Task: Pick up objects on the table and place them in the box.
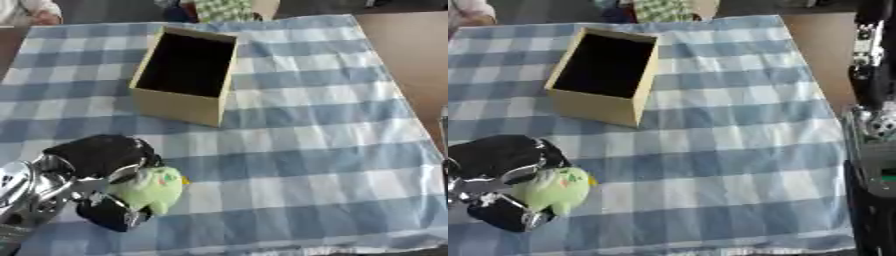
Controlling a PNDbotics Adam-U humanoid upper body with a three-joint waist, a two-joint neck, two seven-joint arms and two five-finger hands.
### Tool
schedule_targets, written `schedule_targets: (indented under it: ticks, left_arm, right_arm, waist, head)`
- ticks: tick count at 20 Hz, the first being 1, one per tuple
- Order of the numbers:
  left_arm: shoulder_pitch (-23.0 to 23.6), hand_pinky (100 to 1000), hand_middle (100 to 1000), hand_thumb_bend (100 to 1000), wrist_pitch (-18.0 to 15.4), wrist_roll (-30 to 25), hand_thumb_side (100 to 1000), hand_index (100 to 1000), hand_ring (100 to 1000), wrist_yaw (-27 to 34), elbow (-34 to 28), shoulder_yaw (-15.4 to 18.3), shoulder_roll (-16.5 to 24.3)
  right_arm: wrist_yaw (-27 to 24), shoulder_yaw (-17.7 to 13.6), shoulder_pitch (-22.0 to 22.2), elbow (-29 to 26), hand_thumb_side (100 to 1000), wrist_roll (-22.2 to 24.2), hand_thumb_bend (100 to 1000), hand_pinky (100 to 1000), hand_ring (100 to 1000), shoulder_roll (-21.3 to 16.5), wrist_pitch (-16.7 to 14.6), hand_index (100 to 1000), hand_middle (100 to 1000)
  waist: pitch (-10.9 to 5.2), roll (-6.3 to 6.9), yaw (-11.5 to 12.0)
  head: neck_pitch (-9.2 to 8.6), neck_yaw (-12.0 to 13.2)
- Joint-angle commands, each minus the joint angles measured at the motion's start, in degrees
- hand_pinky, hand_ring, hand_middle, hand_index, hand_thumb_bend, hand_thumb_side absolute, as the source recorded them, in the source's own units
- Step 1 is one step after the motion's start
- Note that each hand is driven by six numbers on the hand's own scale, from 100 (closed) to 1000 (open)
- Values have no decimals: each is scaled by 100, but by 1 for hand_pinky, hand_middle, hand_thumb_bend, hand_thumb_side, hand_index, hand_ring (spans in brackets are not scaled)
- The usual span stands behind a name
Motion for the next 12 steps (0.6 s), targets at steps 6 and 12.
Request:
schedule_targets:
  ticks: [6, 12]
  left_arm:
    - [-360, 368, 575, 100, 39, 133, 291, 760, 480, -66, -111, 317, 269]
    - [-741, 354, 563, 100, 107, 298, 316, 745, 487, -221, -111, 585, 322]
  right_arm:
    - [-34, -40, -45, -86, 749, -8, 100, 775, 606, -122, -1, 771, 582]
    - [-38, -37, -71, -86, 748, -6, 100, 776, 607, -139, -10, 771, 582]
  waist:
    - [-98, 11, 12]
    - [-73, 20, -7]
  head:
    - [37, -52]
    - [37, -63]
